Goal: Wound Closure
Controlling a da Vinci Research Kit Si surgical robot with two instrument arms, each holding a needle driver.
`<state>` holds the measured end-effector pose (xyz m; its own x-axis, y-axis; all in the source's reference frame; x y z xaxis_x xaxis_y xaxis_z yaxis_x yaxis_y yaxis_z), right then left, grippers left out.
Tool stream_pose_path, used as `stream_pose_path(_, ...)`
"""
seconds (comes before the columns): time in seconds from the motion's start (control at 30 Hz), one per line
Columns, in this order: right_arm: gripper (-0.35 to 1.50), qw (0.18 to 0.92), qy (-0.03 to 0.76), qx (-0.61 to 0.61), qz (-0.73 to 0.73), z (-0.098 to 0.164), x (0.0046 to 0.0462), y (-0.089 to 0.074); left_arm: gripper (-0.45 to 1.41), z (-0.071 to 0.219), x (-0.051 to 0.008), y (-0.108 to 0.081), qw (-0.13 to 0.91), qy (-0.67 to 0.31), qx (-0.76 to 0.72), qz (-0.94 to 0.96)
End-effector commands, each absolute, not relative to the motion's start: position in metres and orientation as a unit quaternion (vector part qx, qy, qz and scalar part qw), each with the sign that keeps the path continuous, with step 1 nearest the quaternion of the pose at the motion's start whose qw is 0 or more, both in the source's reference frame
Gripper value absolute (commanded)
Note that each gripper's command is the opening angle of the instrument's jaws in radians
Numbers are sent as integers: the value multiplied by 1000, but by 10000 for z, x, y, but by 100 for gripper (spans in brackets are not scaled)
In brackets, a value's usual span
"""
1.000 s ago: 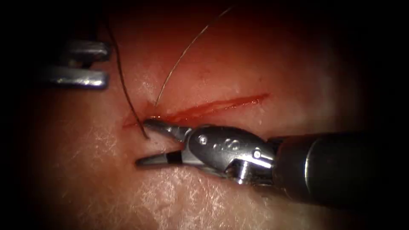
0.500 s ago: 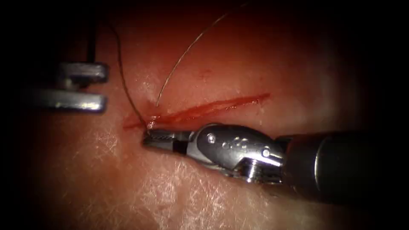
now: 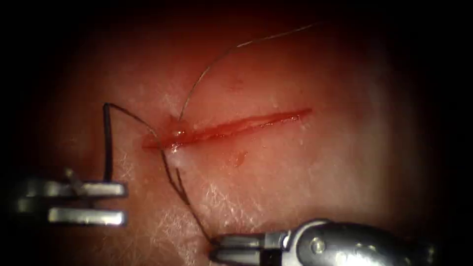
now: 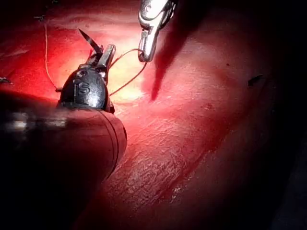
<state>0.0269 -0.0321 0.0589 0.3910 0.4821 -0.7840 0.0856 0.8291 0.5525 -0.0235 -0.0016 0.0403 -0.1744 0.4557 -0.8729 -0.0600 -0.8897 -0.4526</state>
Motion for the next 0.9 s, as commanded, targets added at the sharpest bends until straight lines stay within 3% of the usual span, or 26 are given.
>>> stream_pose_path(0.03,-35,786,544,267,125,584,281,-335,-45,413,-239,-21,171,-161,-620,749)
stream_pose_path(0.17,-35,780,551,268,127,577,286,-336,-45,417,-234,-19,171,-164,-620,748)
stream_pose_path(0.2,-20,779,552,269,128,577,287,-334,-45,417,-231,-17,169,-167,-621,747)
stream_pose_path(0.23,46,780,559,248,133,579,286,-327,-45,414,-222,-9,176,-163,-620,747)
stream_pose_path(0.27,78,781,563,234,139,582,285,-323,-45,413,-217,-4,180,-161,-618,748)
stream_pose_path(0.33,112,782,564,218,150,589,284,-317,-45,409,-203,9,192,-156,-616,748)
stream_pose_path(0.37,118,785,562,207,156,600,281,-310,-45,406,-190,22,204,-154,-613,748)
stream_pose_path(0.6,117,799,552,169,170,661,280,-287,-45,407,-178,50,215,-136,-606,753)
stream_pose_path(0.9,123,823,536,96,161,719,309,-281,-45,415,-196,54,211,-140,-611,750)
